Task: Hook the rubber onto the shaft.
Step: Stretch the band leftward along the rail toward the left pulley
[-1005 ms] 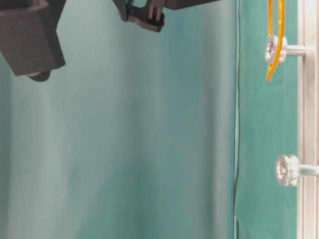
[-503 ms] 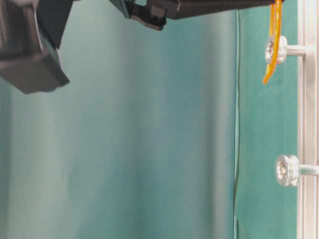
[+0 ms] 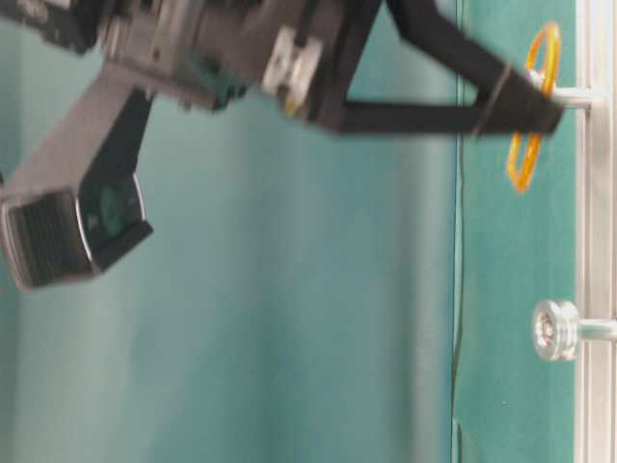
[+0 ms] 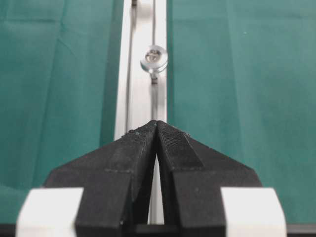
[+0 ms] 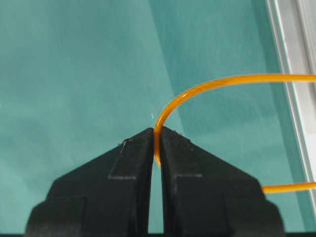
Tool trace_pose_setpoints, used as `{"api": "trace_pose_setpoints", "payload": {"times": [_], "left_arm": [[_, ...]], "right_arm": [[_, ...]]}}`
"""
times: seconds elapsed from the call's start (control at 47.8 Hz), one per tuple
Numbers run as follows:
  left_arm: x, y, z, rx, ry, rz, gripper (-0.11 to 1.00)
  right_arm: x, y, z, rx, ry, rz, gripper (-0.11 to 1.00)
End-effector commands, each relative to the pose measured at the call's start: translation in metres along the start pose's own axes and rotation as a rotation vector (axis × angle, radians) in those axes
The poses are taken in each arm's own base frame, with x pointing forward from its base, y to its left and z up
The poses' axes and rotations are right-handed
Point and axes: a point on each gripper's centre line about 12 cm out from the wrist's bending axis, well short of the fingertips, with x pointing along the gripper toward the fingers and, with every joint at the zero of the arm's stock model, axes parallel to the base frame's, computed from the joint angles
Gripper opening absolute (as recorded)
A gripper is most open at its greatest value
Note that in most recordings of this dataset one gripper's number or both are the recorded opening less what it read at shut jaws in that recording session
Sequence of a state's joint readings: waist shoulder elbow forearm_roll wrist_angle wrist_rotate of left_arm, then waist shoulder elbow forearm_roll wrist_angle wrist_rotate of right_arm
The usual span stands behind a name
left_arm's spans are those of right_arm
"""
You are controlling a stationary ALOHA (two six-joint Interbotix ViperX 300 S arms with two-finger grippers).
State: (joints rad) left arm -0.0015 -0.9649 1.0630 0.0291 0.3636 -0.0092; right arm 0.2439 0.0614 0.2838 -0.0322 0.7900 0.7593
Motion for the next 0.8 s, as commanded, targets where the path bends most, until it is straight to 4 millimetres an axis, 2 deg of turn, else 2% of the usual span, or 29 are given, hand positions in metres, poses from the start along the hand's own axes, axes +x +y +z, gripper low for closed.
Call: {"api": "trace_pose_setpoints", "payload": {"times": [0.0,0.503,0.775], "left_arm": [[-0.002,0.000,0.012,0.002,-0.032,0.000,0.00],[-0.003,0.000,0.012,0.003,-0.032,0.002,0.00],[-0.003,0.000,0.013,0.002,-0.034,0.000,0.00]], "right_arm": [[-0.009,0.007,0.016,0.054,-0.046,0.035,0.07],[-0.002,-0.006,0.030,0.371,-0.062,0.010,0.07],[-0.002,-0.009,0.032,0.475,-0.073,0.002,0.07]]}}
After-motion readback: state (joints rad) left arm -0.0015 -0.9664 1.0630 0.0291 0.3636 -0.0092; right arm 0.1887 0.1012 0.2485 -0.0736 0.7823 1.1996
